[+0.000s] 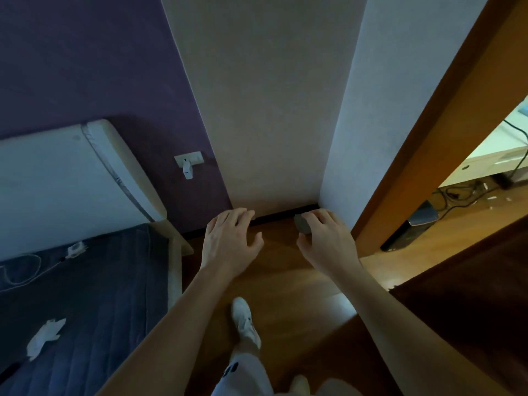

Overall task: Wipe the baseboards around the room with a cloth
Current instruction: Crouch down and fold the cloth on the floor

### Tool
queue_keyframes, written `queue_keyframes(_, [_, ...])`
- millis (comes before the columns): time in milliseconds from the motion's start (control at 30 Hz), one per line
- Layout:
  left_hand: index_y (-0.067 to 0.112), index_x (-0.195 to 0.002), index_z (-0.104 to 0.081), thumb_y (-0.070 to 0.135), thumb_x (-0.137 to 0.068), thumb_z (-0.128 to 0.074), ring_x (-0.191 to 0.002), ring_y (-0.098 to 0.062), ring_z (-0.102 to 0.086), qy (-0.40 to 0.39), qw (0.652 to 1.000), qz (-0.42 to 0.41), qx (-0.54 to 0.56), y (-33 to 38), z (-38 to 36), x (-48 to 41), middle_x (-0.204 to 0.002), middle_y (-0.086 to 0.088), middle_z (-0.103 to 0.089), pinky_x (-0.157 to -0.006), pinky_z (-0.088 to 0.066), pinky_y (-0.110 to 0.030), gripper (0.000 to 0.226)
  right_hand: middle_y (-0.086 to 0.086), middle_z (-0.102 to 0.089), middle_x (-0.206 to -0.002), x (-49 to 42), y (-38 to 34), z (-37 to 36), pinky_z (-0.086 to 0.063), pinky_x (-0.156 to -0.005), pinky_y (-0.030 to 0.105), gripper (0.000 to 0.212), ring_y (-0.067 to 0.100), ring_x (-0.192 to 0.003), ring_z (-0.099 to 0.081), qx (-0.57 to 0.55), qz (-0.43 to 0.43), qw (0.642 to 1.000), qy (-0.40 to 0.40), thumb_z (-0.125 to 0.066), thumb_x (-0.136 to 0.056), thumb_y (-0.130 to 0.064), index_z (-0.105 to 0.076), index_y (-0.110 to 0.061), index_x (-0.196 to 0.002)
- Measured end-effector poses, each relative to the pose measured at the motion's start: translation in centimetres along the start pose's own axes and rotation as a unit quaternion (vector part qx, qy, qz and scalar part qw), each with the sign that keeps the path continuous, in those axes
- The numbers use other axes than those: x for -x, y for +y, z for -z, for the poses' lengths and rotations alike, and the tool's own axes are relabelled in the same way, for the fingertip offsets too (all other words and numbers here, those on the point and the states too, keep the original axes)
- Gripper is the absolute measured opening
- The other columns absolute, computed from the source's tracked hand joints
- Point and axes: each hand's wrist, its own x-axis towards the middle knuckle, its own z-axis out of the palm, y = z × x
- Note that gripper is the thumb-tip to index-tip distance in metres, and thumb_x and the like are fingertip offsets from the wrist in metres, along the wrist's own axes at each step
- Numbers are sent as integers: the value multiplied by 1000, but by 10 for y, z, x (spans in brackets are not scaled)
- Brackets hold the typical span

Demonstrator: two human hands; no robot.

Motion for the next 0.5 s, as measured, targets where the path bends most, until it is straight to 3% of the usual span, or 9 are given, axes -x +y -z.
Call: queue_keyframes(500, [25, -136, -51, 50, -95, -49, -132, -19, -42, -48, 996, -64, 45, -95, -28, -213, -142, 3, -51, -111, -33, -41, 48, 2, -56, -134, -207, -20, -64, -43, -104, 38, 47, 23, -128, -46, 40, -79, 995, -43, -54, -93, -38, -52, -19, -136])
